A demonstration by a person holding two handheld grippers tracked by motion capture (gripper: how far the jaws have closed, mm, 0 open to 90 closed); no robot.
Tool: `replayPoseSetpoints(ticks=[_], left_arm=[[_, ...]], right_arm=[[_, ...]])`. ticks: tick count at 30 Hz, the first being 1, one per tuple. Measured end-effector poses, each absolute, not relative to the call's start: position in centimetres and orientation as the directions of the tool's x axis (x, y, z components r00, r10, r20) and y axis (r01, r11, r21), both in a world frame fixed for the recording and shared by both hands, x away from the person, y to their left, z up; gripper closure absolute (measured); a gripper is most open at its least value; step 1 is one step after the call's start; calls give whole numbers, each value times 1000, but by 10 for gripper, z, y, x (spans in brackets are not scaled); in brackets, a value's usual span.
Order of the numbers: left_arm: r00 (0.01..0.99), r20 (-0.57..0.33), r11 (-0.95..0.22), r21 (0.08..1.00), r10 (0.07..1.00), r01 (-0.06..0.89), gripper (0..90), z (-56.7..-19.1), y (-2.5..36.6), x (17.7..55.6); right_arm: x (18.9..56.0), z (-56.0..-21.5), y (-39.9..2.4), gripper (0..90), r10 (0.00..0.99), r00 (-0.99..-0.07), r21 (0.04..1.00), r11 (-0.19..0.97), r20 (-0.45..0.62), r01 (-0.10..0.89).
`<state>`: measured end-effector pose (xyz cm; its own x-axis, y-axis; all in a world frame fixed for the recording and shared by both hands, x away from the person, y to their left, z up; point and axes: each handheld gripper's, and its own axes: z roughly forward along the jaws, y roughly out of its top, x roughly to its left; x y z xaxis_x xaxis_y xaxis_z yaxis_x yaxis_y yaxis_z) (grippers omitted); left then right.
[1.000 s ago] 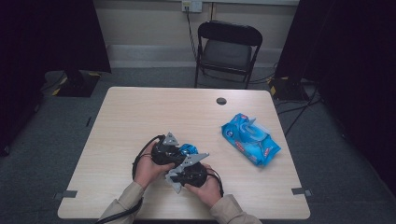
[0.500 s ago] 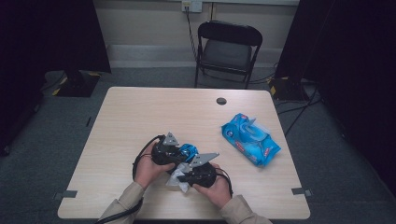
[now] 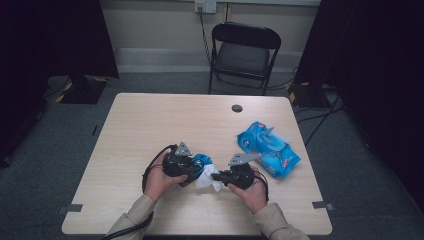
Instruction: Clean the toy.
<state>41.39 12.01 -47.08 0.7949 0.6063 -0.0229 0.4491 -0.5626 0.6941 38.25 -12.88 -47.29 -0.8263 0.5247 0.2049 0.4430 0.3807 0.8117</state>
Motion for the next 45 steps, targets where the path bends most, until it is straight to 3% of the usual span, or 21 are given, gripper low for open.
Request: replayPoseSetpoints(ticks=[10,19,45], left_arm=[[796,-23,-563,695,605,448,507,-471,121,414],[793,-20,-558,699,609,446,507,-471,120,413],[794,-9,-565,699,607,439,508,-471,120,412]], right_arm=[[404,-491,-147,853,613,-763,779,370,205,506],[417,-501,-135,850,643,-746,756,400,171,518],[411,-502,-112,853,609,-777,753,434,160,495]])
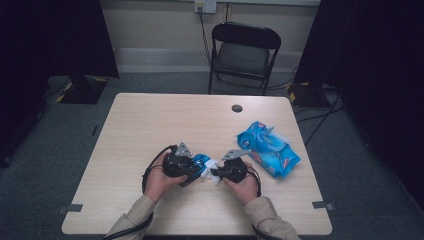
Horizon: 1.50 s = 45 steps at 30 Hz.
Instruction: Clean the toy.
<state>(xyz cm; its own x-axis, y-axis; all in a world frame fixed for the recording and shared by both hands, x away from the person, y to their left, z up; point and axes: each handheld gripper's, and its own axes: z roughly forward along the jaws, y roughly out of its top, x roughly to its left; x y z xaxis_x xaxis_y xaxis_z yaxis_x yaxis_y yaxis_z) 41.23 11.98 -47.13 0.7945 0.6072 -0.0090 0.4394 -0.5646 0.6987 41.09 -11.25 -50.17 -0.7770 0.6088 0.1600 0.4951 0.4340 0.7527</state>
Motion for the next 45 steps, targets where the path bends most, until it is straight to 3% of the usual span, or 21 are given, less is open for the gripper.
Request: replayPoseSetpoints(ticks=[19,45], left_arm=[[791,-11,-566,692,612,448,511,-471,120,411],[790,-7,-565,695,613,445,511,-471,120,411]], right_arm=[[392,-502,-79,853,515,-839,755,478,174,449],[375,-504,-58,855,459,-869,766,486,185,420]])
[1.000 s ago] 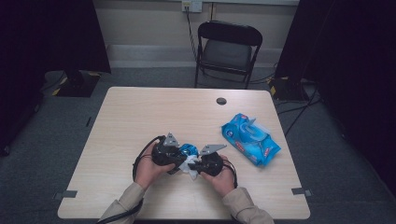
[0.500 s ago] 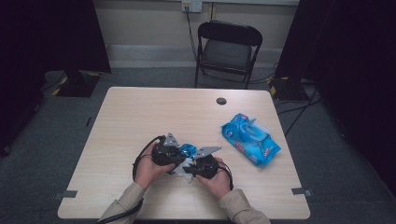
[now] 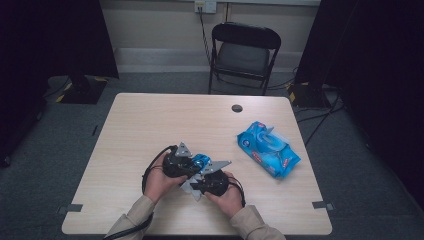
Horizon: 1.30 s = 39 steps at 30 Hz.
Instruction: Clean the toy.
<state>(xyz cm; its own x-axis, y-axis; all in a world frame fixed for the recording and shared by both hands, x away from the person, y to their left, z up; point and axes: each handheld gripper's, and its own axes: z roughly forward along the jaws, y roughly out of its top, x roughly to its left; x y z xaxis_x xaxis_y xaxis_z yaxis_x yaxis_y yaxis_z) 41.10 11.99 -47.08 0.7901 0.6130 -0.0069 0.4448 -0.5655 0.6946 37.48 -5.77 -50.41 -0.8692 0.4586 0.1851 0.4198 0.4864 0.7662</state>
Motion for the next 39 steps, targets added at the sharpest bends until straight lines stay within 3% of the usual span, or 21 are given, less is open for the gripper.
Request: replayPoseSetpoints(ticks=[28,39], left_arm=[[787,-6,-555,705,617,441,512,-472,121,411],[786,-23,-544,710,618,448,513,-473,122,411]], right_arm=[[357,-505,-31,855,345,-914,767,520,213,376],[353,-494,-48,854,329,-925,775,528,191,348]])
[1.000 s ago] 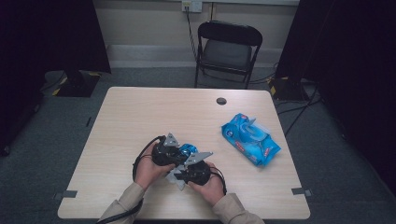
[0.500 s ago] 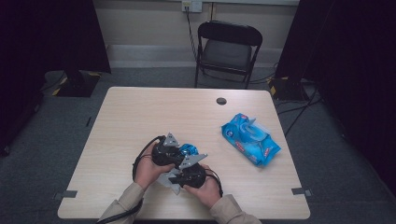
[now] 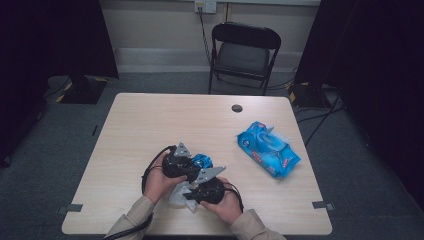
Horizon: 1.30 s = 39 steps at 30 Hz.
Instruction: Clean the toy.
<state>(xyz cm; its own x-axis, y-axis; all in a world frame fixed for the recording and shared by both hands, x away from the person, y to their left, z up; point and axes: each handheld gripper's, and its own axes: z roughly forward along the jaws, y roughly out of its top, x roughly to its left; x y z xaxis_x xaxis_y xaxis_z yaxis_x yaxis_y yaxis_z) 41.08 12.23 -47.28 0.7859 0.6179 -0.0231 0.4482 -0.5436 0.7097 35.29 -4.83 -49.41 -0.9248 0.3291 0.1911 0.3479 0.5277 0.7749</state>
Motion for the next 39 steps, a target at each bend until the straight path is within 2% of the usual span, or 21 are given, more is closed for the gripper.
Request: replayPoseSetpoints(ticks=[19,31,39], left_arm=[[786,-19,-548,706,618,449,514,-472,122,411],[787,-20,-548,707,617,447,514,-472,122,411],[787,-20,-547,708,616,446,514,-473,122,411]], right_arm=[[381,-471,-117,854,474,-862,800,440,179,408],[412,-485,-137,852,575,-802,771,435,160,465],[426,-498,-132,849,621,-771,741,451,139,497]])
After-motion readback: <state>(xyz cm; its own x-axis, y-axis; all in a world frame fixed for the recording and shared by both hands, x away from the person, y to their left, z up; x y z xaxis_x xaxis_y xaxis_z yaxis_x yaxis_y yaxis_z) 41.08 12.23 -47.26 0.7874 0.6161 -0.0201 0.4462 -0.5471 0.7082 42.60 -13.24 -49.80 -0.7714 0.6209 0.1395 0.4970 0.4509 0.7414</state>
